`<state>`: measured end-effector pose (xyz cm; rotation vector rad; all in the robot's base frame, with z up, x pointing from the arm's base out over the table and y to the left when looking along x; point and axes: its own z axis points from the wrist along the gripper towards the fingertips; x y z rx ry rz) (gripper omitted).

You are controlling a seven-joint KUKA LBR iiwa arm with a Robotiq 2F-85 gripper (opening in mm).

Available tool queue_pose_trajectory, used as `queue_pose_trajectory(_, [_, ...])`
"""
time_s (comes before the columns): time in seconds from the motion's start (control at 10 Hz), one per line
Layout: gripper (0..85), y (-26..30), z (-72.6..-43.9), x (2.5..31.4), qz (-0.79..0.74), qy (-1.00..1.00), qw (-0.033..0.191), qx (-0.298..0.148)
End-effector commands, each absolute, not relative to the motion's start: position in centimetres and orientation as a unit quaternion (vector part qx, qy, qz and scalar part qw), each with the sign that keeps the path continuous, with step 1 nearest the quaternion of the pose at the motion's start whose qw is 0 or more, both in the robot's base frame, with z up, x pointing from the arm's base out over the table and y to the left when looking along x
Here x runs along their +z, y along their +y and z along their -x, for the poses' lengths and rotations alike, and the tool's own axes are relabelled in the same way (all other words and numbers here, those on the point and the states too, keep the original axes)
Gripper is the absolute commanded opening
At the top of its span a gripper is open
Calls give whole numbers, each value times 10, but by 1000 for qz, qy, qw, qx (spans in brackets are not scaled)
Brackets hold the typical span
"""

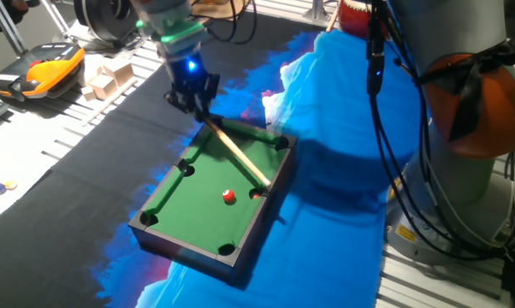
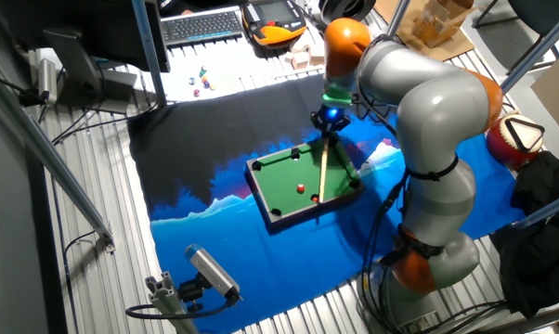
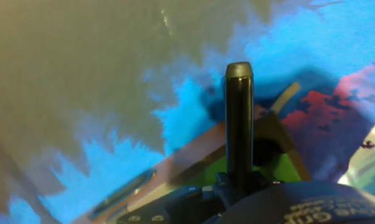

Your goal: Hit the pool ball

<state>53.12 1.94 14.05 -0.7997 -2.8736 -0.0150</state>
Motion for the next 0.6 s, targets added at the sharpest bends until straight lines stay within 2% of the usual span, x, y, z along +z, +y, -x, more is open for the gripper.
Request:
queue_pose_trajectory(0.0, [0, 15, -533, 144, 276, -958, 78, -6])
queue_pose_trajectory(0.2, [0, 4, -538, 154, 298, -951, 76, -10])
queue_pose_trajectory(0.4, [0, -9, -542, 162, 324, -944, 65, -8])
queue_pose_trajectory(0.5, [0, -13, -543, 165, 342, -937, 67, 0])
